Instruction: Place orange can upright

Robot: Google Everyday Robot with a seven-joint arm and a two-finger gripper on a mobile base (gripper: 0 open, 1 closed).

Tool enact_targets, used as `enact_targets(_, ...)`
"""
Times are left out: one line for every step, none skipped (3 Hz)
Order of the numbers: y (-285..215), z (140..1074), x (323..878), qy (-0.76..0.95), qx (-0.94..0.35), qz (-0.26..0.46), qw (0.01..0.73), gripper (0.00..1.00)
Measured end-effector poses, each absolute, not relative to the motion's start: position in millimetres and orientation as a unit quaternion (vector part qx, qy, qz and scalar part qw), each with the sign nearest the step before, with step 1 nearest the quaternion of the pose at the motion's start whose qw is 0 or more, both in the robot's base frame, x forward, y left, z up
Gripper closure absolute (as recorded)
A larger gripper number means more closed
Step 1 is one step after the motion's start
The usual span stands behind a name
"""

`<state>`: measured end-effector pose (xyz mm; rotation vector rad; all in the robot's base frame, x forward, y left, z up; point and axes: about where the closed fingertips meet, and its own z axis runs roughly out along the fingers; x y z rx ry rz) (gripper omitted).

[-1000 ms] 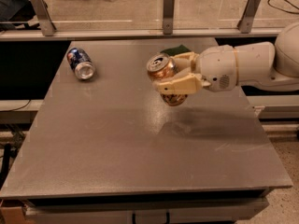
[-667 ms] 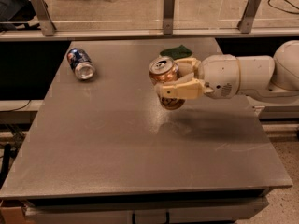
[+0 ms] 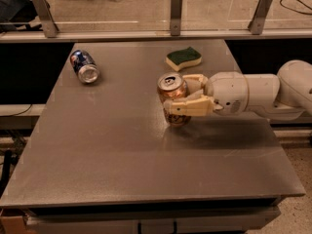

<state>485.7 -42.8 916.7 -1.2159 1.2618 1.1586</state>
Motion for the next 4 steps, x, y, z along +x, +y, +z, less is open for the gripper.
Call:
enact_targets(-46, 903, 482, 0.523, -0.501, 0.487, 0.488, 0.36)
enact_targets(-49, 892, 479, 0.529, -0.505, 0.487, 0.478, 0.13)
enact_targets(-54, 881, 476, 0.54, -0.506, 0.483, 0.468, 0.0)
enact_targets(-64, 871, 475, 0.555, -0.503, 0.476, 0.461, 0.0)
